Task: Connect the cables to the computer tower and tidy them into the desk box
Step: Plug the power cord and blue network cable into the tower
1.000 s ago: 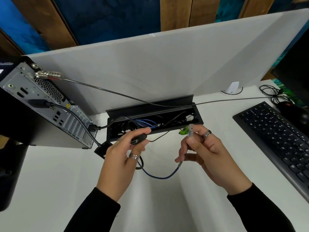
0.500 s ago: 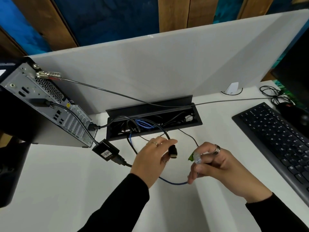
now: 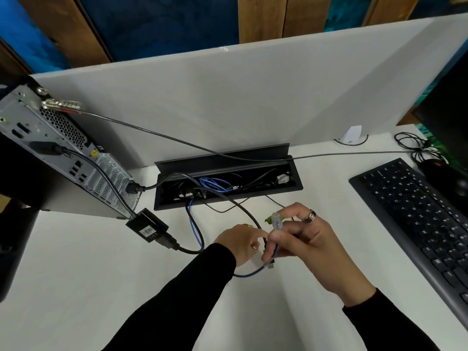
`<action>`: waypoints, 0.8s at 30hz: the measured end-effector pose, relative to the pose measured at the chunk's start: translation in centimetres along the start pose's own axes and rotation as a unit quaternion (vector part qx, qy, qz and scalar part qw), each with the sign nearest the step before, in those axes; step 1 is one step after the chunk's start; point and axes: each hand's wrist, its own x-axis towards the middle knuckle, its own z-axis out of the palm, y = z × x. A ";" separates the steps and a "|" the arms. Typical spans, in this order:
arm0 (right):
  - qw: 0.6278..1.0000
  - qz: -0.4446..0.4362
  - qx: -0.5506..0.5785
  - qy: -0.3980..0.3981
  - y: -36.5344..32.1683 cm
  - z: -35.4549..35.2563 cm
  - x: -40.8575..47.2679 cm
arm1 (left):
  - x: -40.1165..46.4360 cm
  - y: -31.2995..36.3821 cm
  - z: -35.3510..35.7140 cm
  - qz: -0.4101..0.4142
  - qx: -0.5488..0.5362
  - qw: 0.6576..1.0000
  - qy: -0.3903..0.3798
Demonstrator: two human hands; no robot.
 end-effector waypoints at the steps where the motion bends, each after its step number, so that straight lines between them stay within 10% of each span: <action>1: 1.000 -0.010 0.001 0.006 -0.3 0.1 0.3 | -0.2 -0.3 0.0 -0.007 -0.009 1.000 0.001; 11: 0.992 -0.105 -0.061 0.032 -3.8 0.5 4.7 | -7.1 -3.9 -1.3 0.011 -0.003 0.961 0.275; 24: 0.982 -0.136 -0.119 -0.055 -3.6 5.2 12.9 | -9.8 -7.7 -0.7 -0.020 0.237 0.940 0.244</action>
